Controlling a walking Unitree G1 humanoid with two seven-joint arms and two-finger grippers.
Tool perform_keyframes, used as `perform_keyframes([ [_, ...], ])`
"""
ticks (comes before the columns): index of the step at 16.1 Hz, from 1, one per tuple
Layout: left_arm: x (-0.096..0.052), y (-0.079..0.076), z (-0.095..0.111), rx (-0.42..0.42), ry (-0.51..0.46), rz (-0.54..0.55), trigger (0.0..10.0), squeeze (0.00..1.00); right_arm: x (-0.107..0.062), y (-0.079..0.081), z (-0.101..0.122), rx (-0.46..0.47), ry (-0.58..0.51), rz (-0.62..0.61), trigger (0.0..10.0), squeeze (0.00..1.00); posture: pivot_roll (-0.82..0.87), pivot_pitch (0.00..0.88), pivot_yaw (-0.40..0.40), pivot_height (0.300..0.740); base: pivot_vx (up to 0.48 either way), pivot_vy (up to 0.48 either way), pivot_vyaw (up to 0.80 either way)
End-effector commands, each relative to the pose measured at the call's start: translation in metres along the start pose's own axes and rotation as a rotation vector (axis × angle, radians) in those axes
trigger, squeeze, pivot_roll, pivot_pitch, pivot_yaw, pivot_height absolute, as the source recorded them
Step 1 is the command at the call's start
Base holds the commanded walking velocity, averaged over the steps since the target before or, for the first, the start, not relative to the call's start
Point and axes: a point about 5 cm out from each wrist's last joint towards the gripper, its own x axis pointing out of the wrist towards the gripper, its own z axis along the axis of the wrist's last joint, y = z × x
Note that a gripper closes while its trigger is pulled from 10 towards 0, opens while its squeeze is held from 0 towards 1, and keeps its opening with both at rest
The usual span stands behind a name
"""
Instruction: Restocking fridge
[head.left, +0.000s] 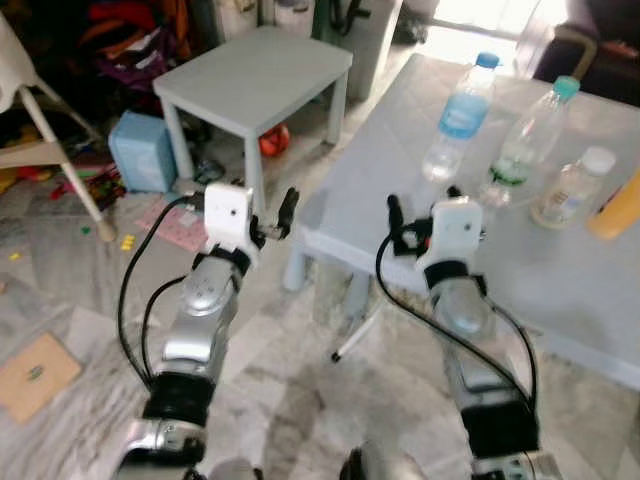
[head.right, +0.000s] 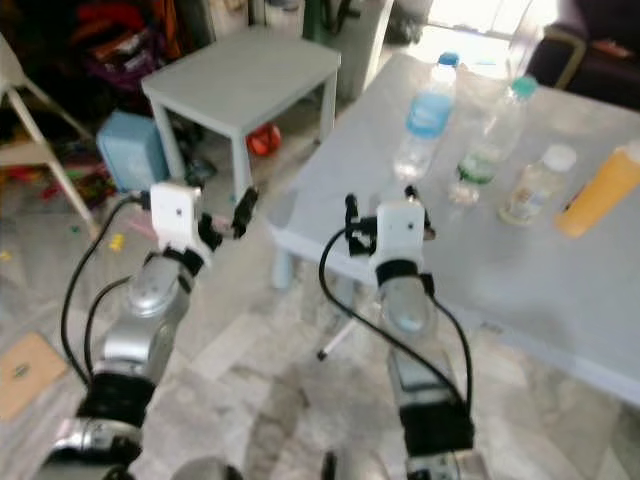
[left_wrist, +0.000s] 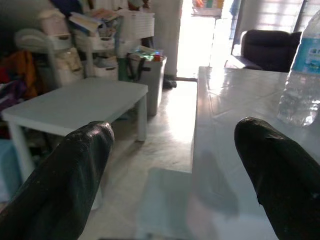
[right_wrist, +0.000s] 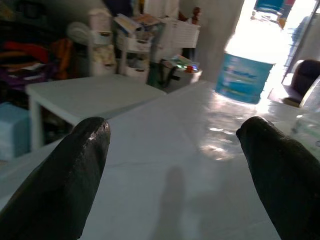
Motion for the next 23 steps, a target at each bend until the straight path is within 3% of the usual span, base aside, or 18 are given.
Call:
perform_keyframes([
  [1,0.004,-0.011,0.006,-0.012,-0.028,-0.038,10.0,0.0,0.0,-0.011,0.0,-0.014,-0.003,-0.036,10.0,0.0,-0.02,0.062,-0.04,0.74,0.48,0.0,0.0],
  [5,-0.002,-0.007,0.008,-0.022,-0.036,-0.022,10.0,0.0,0.0,-0.011,0.005,-0.021,-0.036,-0.041,10.0,0.0,-0.02,0.06,-0.037,0.74,0.203,0.0,0.0],
  [10,-0.026,0.025,0.003,0.092,0.037,0.105,10.0,0.0,0.015,-0.014,0.021,-0.033,-0.103,-0.074,10.0,0.0,0.02,0.084,-0.007,0.74,0.0,0.0,-0.28],
  [13,-0.036,0.036,-0.003,0.089,0.074,0.159,10.0,0.0,0.012,-0.009,0.023,-0.038,-0.113,-0.065,10.0,0.0,0.0,0.091,0.003,0.74,0.0,0.0,-0.8],
  [18,-0.025,0.041,-0.009,0.051,0.122,0.183,10.0,0.0,0.004,-0.003,0.018,-0.038,-0.115,-0.09,10.0,0.0,-0.05,0.054,0.093,0.74,0.0,0.0,-0.8],
  [23,-0.019,0.045,-0.014,0.048,0.116,0.188,10.0,0.0,0.012,0.005,0.029,-0.013,-0.147,-0.077,10.0,0.0,-0.09,0.067,0.073,0.74,0.0,0.0,-0.58],
])
